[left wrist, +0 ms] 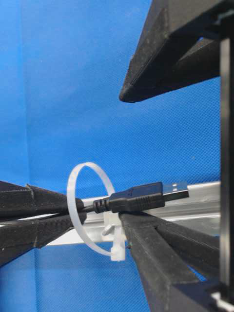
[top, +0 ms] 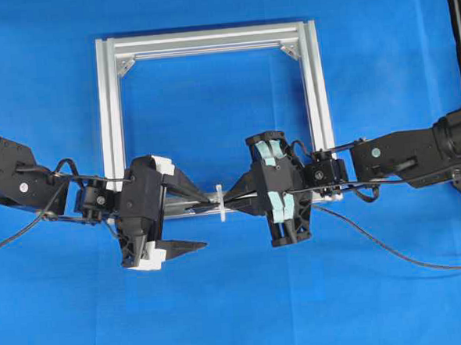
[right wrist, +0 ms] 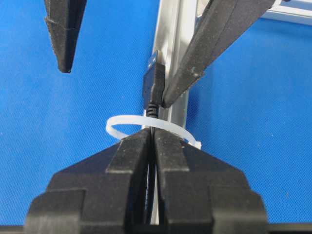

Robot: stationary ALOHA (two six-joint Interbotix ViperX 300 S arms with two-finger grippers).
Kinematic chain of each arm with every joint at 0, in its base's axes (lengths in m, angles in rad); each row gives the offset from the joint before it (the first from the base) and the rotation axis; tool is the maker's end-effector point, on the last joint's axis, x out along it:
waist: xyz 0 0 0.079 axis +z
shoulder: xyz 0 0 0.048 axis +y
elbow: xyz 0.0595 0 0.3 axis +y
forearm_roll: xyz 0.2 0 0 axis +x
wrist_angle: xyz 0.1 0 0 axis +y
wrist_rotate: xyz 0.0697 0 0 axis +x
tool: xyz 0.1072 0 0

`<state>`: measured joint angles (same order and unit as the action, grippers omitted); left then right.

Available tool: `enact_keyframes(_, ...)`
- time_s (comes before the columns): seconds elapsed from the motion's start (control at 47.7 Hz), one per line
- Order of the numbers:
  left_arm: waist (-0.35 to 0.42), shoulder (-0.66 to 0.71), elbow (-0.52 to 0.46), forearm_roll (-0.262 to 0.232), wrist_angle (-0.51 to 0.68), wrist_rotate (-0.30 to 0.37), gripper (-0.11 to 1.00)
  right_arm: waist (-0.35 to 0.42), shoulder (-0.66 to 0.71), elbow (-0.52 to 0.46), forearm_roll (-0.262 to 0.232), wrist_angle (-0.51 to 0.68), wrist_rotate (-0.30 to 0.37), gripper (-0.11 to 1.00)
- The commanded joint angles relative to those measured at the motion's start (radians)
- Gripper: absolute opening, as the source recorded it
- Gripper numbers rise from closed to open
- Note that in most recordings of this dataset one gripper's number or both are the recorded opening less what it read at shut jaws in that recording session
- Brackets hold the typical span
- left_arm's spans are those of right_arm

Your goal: Insert the wire through the string loop located in the center.

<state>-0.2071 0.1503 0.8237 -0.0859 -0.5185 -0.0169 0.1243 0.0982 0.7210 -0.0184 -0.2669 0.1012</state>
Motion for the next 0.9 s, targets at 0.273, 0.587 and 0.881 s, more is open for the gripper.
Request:
enact_keyframes(0.273,0.005,-0.015,-0.02,0.002,-0.005,0.0,0.11,0.002,-0.012,-0.014,-0.002,-0.006,0.0,-0.03)
enact_keyframes(0.587,0.006,-0.015,-0.018,0.0,-0.005,0.0,0.11,0.006,-0.012,-0.014,-0.002,0.0,-0.002,-0.03)
enact_keyframes(0.881,0.008,-0.015,-0.02,0.002,-0.006,0.0,0.11,0.005,-0.012,-0.018,-0.002,0.031,-0.002,0.08)
